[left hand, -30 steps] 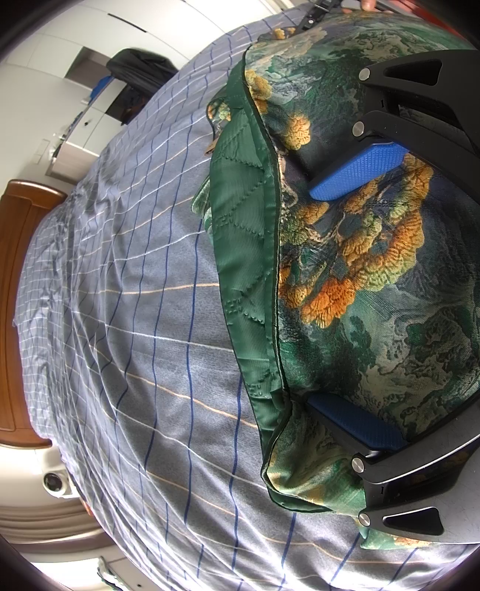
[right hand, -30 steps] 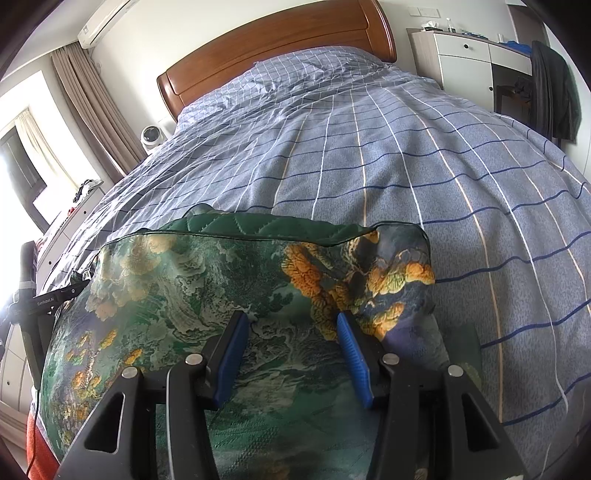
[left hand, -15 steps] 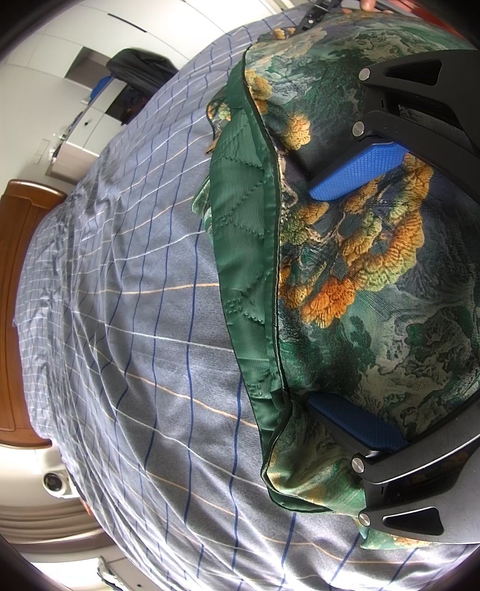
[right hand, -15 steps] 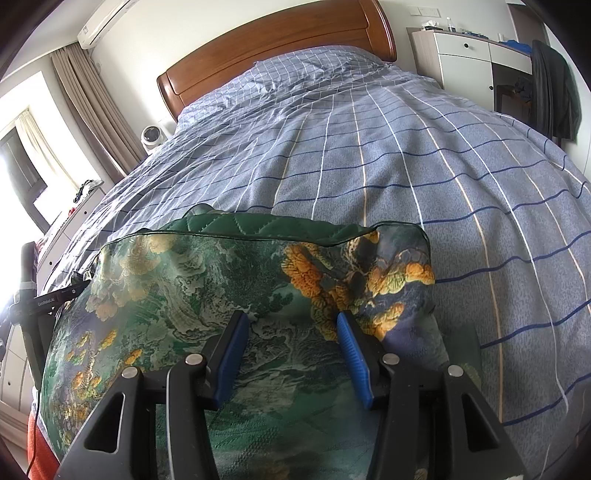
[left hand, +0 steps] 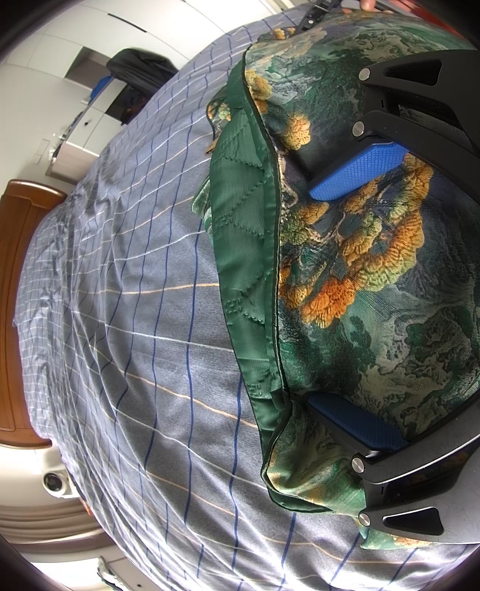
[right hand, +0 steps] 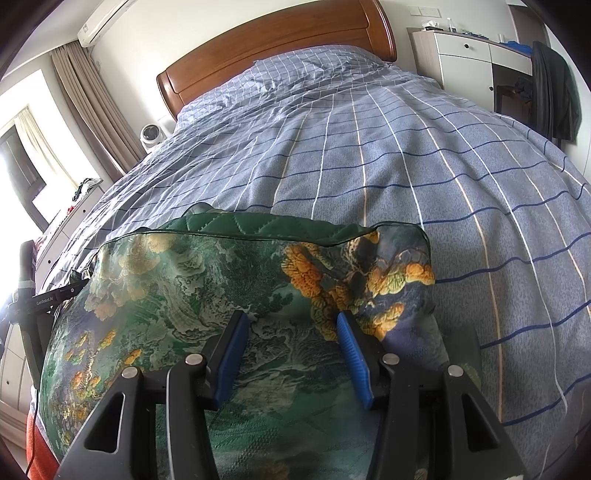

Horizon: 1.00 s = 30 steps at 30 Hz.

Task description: Fold large clothes

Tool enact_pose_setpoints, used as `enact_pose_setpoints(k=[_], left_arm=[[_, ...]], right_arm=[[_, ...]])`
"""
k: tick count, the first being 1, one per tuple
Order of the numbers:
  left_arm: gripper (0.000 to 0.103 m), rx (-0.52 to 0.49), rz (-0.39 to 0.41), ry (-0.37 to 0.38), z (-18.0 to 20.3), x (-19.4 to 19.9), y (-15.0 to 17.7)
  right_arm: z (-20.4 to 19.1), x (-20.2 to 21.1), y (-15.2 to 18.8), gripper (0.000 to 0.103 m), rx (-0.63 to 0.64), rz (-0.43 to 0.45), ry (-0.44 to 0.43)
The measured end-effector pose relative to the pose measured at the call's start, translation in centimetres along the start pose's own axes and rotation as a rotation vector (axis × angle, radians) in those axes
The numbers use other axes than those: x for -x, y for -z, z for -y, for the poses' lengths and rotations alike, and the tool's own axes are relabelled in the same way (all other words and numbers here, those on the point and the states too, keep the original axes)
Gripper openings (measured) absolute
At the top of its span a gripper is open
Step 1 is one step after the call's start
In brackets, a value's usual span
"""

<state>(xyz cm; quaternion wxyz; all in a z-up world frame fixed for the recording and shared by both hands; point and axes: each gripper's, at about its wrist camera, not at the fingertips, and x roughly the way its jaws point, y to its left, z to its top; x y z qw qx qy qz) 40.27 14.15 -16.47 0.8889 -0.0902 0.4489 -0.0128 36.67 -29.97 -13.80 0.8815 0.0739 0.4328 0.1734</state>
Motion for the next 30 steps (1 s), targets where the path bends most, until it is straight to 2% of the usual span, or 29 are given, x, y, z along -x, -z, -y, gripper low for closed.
enact_pose_setpoints(k=[30], left_arm=[[0.103, 0.000, 0.000, 0.000, 0.00, -0.02, 0.00]], right_arm=[[0.23, 0.21, -0.08, 0.051, -0.002, -0.010, 0.001]])
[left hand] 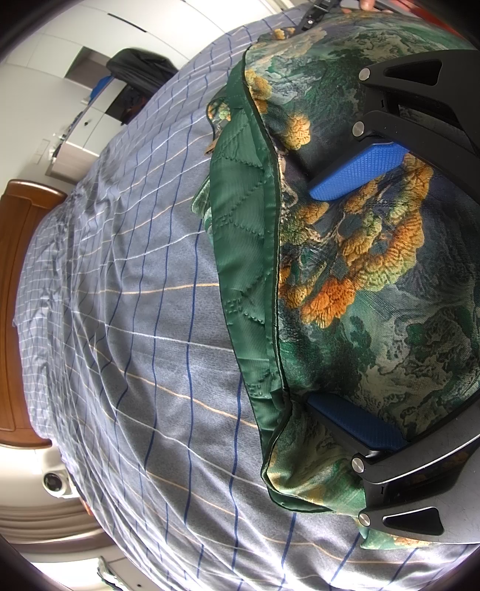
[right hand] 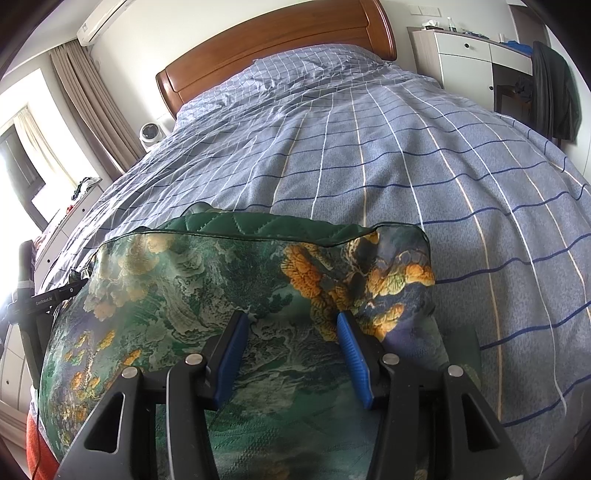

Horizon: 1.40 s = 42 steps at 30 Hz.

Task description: Fold large clothes

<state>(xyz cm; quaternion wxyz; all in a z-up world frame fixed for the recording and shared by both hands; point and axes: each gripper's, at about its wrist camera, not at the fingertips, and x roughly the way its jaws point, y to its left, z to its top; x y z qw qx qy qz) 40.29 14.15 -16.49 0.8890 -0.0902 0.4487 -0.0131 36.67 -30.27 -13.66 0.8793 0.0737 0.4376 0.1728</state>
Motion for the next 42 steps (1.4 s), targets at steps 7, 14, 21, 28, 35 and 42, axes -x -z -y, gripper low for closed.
enact_pose_setpoints(k=[7, 14, 21, 28, 35, 42], left_arm=[[0.103, 0.000, 0.000, 0.000, 0.0, 0.0, 0.0], [0.103, -0.002, 0.005, 0.001, 0.1, 0.2, 0.1], [0.103, -0.002, 0.008, 0.001, -0.1, -0.2, -0.1], [0.103, -0.001, 0.012, -0.002, -0.1, -0.3, -0.1], [0.103, 0.022, -0.016, -0.011, 0.1, 0.0, 0.0], [0.102, -0.021, 0.063, 0.012, 1.5, 7.2, 0.6]], right_arm=[[-0.1, 0.0, 0.0, 0.051, -0.001, 0.001, -0.001], [0.2, 0.1, 0.0, 0.051, -0.005, -0.003, -0.003], [0.5, 0.5, -0.1, 0.051, -0.018, -0.004, -0.017], [0.6, 0.4, -0.2, 0.051, -0.020, -0.010, -0.020], [-0.3, 3.1, -1.1, 0.051, 0.003, -0.004, 0.048], [2.2, 11.1, 2.0, 0.070, -0.096, 0.030, 0.048]])
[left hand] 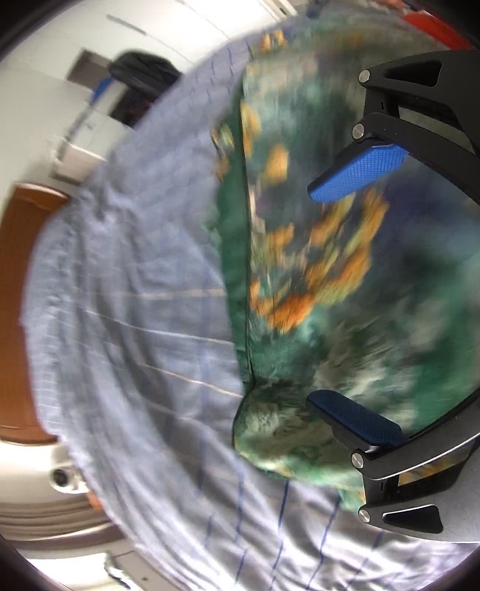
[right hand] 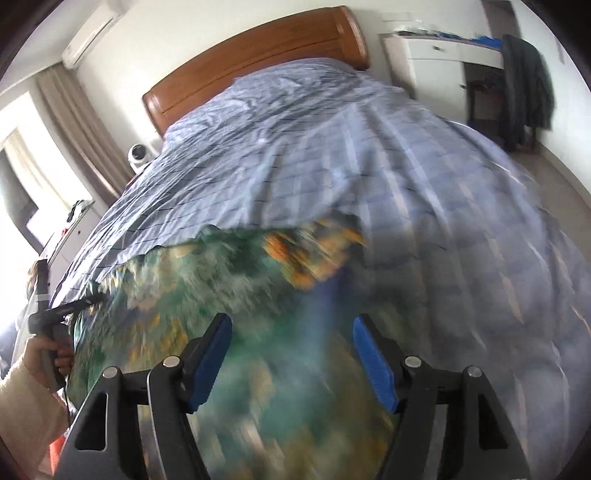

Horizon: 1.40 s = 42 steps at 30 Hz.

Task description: Fold large clothes

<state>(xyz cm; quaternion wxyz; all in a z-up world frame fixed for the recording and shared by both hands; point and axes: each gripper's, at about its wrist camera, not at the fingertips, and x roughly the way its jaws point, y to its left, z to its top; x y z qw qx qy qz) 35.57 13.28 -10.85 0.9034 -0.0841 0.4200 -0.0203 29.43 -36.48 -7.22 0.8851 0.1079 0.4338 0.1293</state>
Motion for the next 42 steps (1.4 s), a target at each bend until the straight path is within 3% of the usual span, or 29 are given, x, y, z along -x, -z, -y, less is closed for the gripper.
enact_pose_setpoints(k=[4, 7, 11, 14, 17, 20, 26, 29, 32, 35, 38, 42], left_arm=[[0.102, -0.099, 0.069, 0.172, 4.7, 4.7, 0.1], [0.102, -0.186, 0.054, 0.201, 9.1, 4.0, -1.0], [0.102, -0.218, -0.002, 0.111, 11.9, -1.5, -2.5], [0.102, -0.210, -0.160, 0.027, 11.9, -7.1, -0.2], [0.102, -0.231, -0.102, 0.022, 12.0, -5.5, 1.8], [0.102, -0.250, -0.102, 0.044, 11.8, -3.4, 3.2], [0.102, -0.405, -0.092, 0.047, 13.6, 0.7, 8.1], [0.102, -0.415, -0.098, 0.109, 14.1, 2.7, 8.6], [0.102, -0.402, -0.022, 0.251, 15.0, 5.2, 8.8], [0.102, -0.471, 0.009, 0.375, 17.0, 5.7, 9.9], [0.102, -0.556, -0.077, 0.407, 19.2, 3.0, 11.8], [0.102, -0.544, -0.076, 0.392, 19.6, 1.7, 13.0]], right_arm=[[4.4, 3.5, 3.7, 0.070, -0.133, -0.019, 0.016], [6.8, 4.9, 6.7, 0.070, -0.261, -0.050, -0.045], [6.4, 5.5, 9.2, 0.070, -0.305, -0.107, -0.147], [5.4, 5.9, 10.2, 0.070, -0.303, -0.123, -0.191], [4.9, 6.1, 10.8, 0.070, -0.289, -0.127, -0.225], [4.0, 5.6, 11.4, 0.070, -0.266, -0.148, -0.257], [3.0, 3.1, 12.6, 0.070, -0.296, -0.180, -0.281], [2.4, 2.9, 13.3, 0.070, -0.314, -0.152, -0.286], [1.8, 3.1, 13.7, 0.070, -0.339, -0.110, -0.313], [2.3, 2.3, 14.0, 0.072, -0.432, -0.073, -0.306], [3.7, 1.3, 14.1, 0.073, -0.586, -0.040, -0.310], [5.5, -0.1, 14.2, 0.077, -0.772, 0.019, -0.307]])
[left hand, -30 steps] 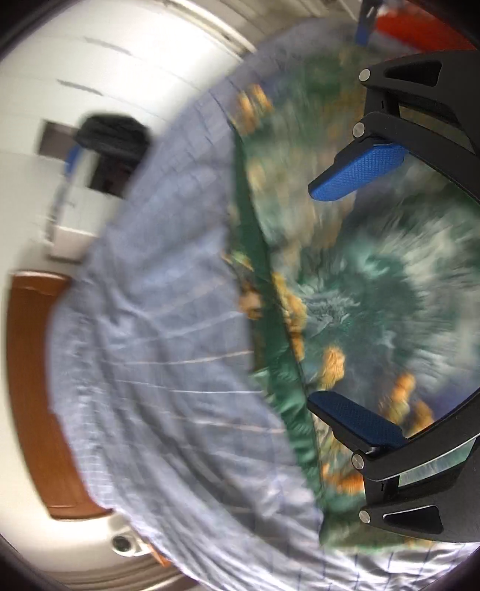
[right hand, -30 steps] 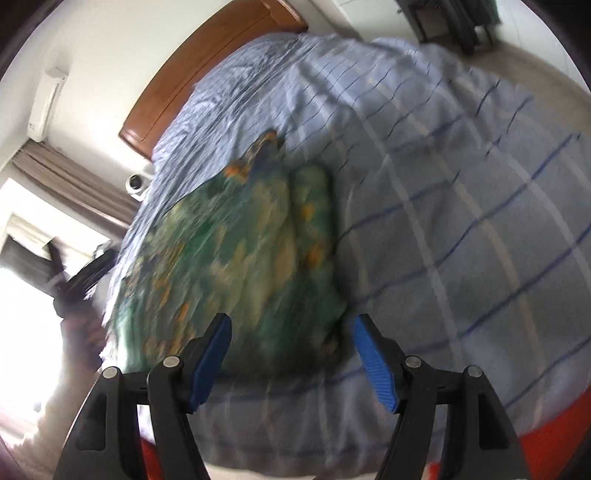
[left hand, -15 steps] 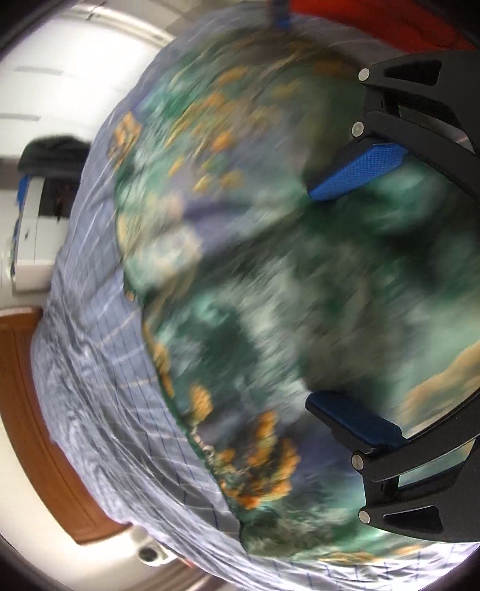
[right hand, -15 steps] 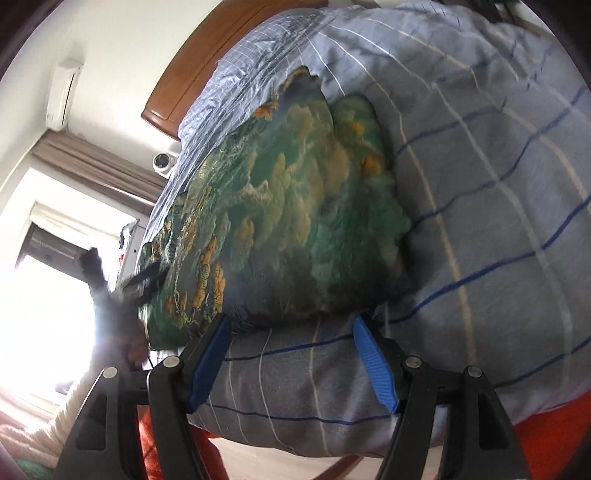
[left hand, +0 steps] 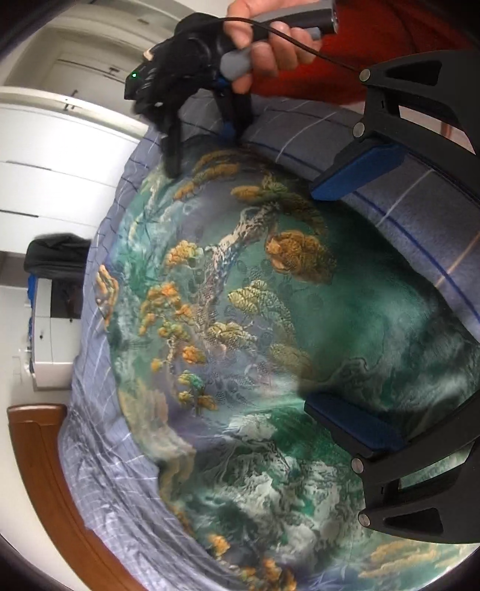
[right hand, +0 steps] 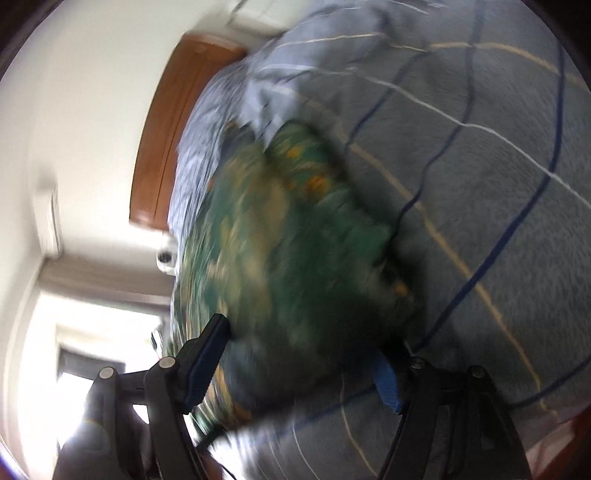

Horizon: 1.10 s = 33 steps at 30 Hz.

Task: Fold large clothes
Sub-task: 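Grasp the folded end of the green jacket with the left tool and lift it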

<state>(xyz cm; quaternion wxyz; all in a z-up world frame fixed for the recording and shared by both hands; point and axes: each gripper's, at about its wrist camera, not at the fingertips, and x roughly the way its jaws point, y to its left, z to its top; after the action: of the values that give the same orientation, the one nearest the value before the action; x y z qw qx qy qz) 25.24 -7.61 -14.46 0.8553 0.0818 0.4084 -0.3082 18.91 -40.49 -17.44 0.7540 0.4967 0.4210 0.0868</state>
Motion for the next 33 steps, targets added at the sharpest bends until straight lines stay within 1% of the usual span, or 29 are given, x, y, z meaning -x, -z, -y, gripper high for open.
enact_pose_setpoints(k=[1, 3, 4, 5, 6, 7, 8, 9, 10, 11, 13, 14, 15, 16, 17, 19, 20, 22, 23, 24, 25, 27, 29, 30, 31, 32, 33], left_arm=[[0.102, 0.012, 0.003, 0.005, -0.1, -0.1, -0.1], [0.102, 0.023, 0.000, 0.015, -0.4, 0.1, -0.3], [0.102, 0.028, -0.005, 0.023, -0.6, 0.3, -0.5], [0.102, 0.033, -0.009, 0.028, -0.9, 0.7, -0.7], [0.101, 0.049, -0.011, 0.035, -1.3, 1.2, -1.1], [0.101, 0.088, -0.012, 0.049, -2.0, 2.3, -1.7], [0.101, 0.132, 0.001, 0.056, -2.9, 3.6, -2.6], [0.101, 0.154, 0.014, 0.057, -3.2, 4.5, -2.9], [0.101, 0.186, 0.047, 0.064, -4.0, 6.5, -4.4], [0.102, 0.198, 0.074, 0.073, -4.3, 7.9, -5.7], [0.102, 0.198, 0.101, 0.099, -4.4, 10.2, -8.0], [0.102, 0.177, 0.112, 0.130, -3.8, 11.6, -9.9], [0.102, 0.160, 0.114, 0.146, -3.4, 12.1, -10.8], [0.102, 0.130, 0.112, 0.168, -2.4, 12.8, -12.3], [0.102, 0.114, 0.105, 0.178, -1.7, 13.2, -12.9], [0.102, 0.083, 0.068, 0.207, -0.5, 13.4, -14.6], [0.102, 0.077, 0.056, 0.210, -0.1, 13.5, -14.7], [0.102, 0.063, 0.014, 0.181, -0.1, 13.3, -15.1], [0.102, 0.060, -0.014, 0.116, -0.4, 13.2, -14.9], [0.102, 0.061, -0.030, 0.078, -0.7, 13.2, -14.8], [0.102, 0.070, -0.062, 0.008, -1.4, 12.9, -14.3], [0.102, 0.096, -0.105, -0.072, -2.6, 12.5, -13.0], [0.096, 0.129, -0.137, -0.107, -4.0, 11.4, -11.9], [0.081, 0.137, -0.146, -0.117, -4.3, 11.1, -11.3], [0.060, 0.140, -0.150, -0.139, -4.8, 10.7, -10.7], [0.055, 0.146, -0.145, -0.133, -5.3, 10.6, -10.3], [0.045, 0.181, -0.135, -0.085, -6.4, 10.6, -9.6]], right_arm=[[0.0, -0.3, -0.2, 0.080, -0.018, 0.015, 0.002], [-0.3, -0.8, -0.5, 0.081, -0.028, 0.046, 0.028], [-0.7, -1.0, -0.5, 0.075, -0.014, 0.066, 0.044], [-1.0, -1.1, -0.4, 0.065, 0.005, 0.079, 0.053], [-1.8, -0.8, -0.1, 0.043, 0.072, 0.102, 0.079], [-2.8, -0.5, -0.1, 0.038, 0.137, 0.118, 0.092], [-4.3, 0.1, 0.3, 0.036, 0.245, 0.142, 0.111], [-5.6, 0.9, 0.9, 0.034, 0.344, 0.163, 0.131], [-7.1, 1.5, 1.3, 0.034, 0.421, 0.178, 0.145], [-8.9, 2.0, 2.1, 0.034, 0.525, 0.198, 0.162], [-12.0, 2.3, 4.0, 0.034, 0.697, 0.233, 0.190], [-13.8, 2.5, 5.2, 0.034, 0.806, 0.257, 0.201], [-15.4, 2.6, 6.4, 0.034, 0.890, 0.274, 0.204], [-16.3, 2.8, 7.3, 0.034, 0.948, 0.285, 0.206], [-17.6, 2.8, 8.4, 0.034, 1.026, 0.298, 0.208], [-20.5, 2.4, 11.4, 0.034, 1.194, 0.310, 0.200], [-21.7, 2.2, 12.9, 0.034, 1.270, 0.308, 0.195], [-23.4, 1.5, 15.8, 0.034, 1.415, 0.307, 0.177], [-23.5, 1.2, 16.7, 0.034, 1.465, 0.308, 0.173], [-24.0, 0.7, 18.3, 0.034, 1.542, 0.315, 0.169], [-24.2, 0.4, 19.4, 0.034, 1.590, 0.321, 0.169], [-24.3, -0.4, 21.6, 0.034, 1.690, 0.329, 0.165], [-24.1, -0.9, 23.6, 0.034, 1.796, 0.346, 0.163], [-23.9, -1.0, 24.5, 0.034, 1.833, 0.347, 0.158], [-23.9, -1.2, 25.4, 0.034, 1.869, 0.346, 0.155], [-24.0, -1.5, 25.8, 0.034, 1.884, 0.336, 0.152], [-24.0, -1.6, 26.0, 0.034, 1.881, 0.308, 0.141]])
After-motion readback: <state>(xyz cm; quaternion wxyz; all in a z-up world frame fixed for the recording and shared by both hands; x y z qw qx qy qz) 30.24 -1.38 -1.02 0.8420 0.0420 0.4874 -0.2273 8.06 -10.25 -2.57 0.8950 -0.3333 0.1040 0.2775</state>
